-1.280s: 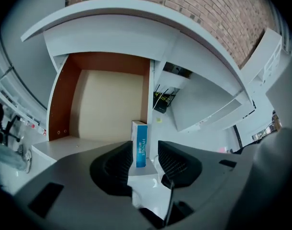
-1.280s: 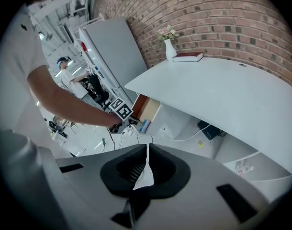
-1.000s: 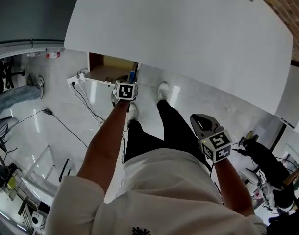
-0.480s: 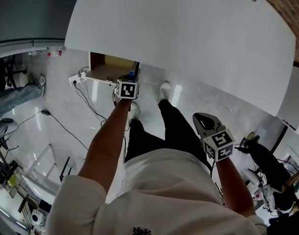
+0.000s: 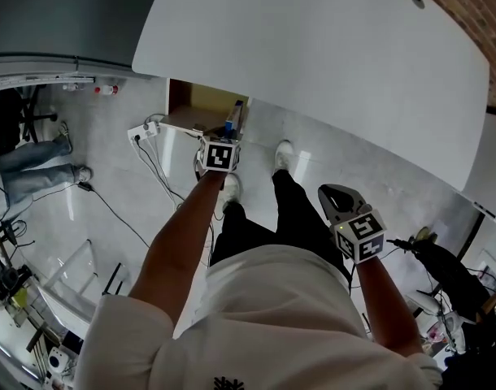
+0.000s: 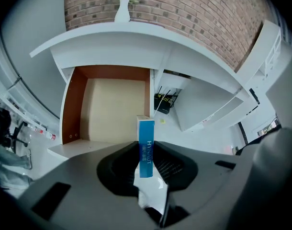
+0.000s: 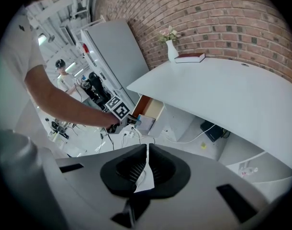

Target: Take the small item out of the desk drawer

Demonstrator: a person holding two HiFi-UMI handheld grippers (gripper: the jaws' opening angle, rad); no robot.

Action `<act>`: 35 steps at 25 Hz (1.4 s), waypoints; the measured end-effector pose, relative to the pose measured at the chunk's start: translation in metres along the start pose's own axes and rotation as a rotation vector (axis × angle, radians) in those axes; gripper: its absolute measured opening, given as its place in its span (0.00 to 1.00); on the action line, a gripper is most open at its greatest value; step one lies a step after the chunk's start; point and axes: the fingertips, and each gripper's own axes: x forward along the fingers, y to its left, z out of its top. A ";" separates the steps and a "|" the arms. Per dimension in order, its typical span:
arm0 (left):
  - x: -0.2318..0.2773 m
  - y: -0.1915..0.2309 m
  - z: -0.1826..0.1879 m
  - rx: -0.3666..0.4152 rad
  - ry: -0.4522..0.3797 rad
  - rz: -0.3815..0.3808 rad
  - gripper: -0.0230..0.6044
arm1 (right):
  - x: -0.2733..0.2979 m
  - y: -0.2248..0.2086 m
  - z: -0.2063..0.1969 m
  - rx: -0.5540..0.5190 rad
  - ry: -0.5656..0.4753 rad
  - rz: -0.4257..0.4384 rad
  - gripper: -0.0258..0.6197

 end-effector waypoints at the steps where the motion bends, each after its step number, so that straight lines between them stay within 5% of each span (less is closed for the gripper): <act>1: -0.008 -0.001 -0.002 -0.001 -0.008 -0.007 0.20 | -0.001 0.006 0.000 -0.004 -0.006 0.000 0.10; 19: -0.190 0.009 -0.067 0.026 -0.202 -0.114 0.20 | 0.002 0.144 -0.016 -0.087 -0.135 -0.033 0.10; 24: -0.242 0.034 -0.111 0.059 -0.225 -0.184 0.20 | 0.012 0.207 -0.008 -0.109 -0.185 -0.070 0.10; 35: -0.328 0.037 -0.149 0.117 -0.254 -0.261 0.20 | 0.006 0.271 -0.007 -0.125 -0.245 -0.095 0.10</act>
